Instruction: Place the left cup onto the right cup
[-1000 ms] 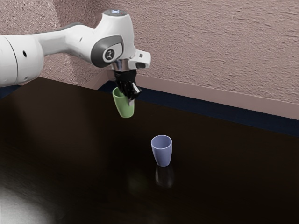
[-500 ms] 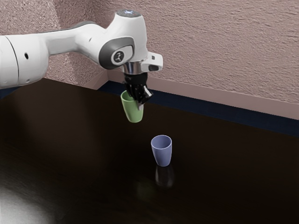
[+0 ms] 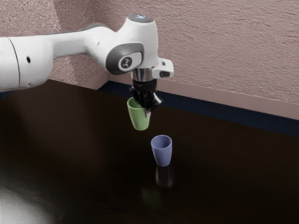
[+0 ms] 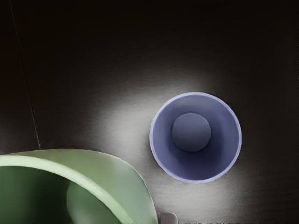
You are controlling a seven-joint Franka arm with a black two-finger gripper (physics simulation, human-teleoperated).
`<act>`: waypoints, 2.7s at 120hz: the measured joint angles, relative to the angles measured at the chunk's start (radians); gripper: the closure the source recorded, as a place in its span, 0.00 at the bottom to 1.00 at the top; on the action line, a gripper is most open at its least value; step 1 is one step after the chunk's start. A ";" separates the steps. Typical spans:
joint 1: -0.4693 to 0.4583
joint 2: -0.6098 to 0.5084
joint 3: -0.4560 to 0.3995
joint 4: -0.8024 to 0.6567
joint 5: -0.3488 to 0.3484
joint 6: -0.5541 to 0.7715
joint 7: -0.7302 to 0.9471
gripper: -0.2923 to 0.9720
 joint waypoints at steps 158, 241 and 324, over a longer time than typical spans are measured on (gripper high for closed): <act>-0.070 0.112 -0.048 0.120 0.098 -0.016 -0.191 0.85; -0.071 0.131 -0.051 0.105 0.097 -0.002 -0.246 0.85; -0.071 0.153 -0.043 0.057 0.116 0.087 -0.270 0.85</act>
